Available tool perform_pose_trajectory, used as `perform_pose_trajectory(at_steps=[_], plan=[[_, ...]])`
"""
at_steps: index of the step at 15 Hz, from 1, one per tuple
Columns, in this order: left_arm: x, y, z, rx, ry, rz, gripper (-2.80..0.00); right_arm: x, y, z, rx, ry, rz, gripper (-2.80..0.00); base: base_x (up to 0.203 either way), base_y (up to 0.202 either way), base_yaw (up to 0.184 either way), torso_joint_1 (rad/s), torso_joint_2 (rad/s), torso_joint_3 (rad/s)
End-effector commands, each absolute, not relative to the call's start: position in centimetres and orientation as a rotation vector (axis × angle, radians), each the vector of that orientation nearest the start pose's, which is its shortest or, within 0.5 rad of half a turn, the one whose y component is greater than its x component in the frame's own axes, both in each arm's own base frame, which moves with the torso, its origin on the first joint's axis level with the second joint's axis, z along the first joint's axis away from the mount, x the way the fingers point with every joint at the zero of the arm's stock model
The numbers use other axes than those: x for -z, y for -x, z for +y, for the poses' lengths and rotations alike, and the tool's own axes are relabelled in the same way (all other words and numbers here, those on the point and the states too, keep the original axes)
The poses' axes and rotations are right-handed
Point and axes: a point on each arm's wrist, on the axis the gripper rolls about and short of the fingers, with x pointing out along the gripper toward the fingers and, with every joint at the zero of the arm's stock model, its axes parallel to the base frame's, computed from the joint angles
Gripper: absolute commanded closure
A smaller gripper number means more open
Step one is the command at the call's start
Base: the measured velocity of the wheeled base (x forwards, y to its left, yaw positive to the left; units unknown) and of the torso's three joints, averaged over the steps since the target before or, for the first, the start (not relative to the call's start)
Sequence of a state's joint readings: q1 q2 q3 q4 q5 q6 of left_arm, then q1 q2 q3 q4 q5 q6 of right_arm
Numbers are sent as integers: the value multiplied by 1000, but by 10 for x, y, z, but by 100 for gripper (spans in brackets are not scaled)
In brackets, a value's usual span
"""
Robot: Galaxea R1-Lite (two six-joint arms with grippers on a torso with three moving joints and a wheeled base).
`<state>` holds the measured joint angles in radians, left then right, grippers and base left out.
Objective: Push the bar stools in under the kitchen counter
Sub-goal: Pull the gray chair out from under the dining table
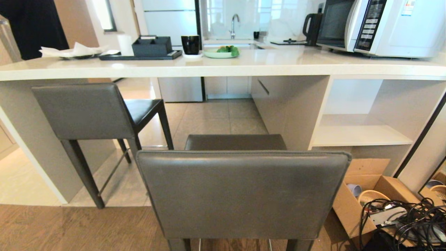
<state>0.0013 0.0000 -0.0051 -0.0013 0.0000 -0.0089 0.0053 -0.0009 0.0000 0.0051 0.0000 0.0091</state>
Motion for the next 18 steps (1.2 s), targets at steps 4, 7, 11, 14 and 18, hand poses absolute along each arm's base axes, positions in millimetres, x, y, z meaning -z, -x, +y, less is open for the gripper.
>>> perform_pose_trajectory(at_steps=[4, 7, 11, 14, 18], plan=[[-77, 23, 0, -2, 9, -5, 0, -75, 23, 0, -6, -9, 6, 0, 0, 0, 0, 0, 0, 0], [-77, 23, 0, -2, 9, -6, 0, -75, 23, 0, -5, -9, 6, 0, 0, 0, 0, 0, 0, 0], [-77, 23, 0, -2, 9, -5, 0, -75, 23, 0, -6, -9, 6, 0, -119, 0, -1, 3, 3, 0], [-77, 23, 0, -1, 9, -6, 0, -75, 23, 0, -6, -9, 6, 0, -23, 0, -2, -1, 0, 1], [-77, 23, 0, -2, 9, -6, 0, -75, 23, 0, -6, -9, 6, 0, 0, 0, 0, 0, 0, 0]])
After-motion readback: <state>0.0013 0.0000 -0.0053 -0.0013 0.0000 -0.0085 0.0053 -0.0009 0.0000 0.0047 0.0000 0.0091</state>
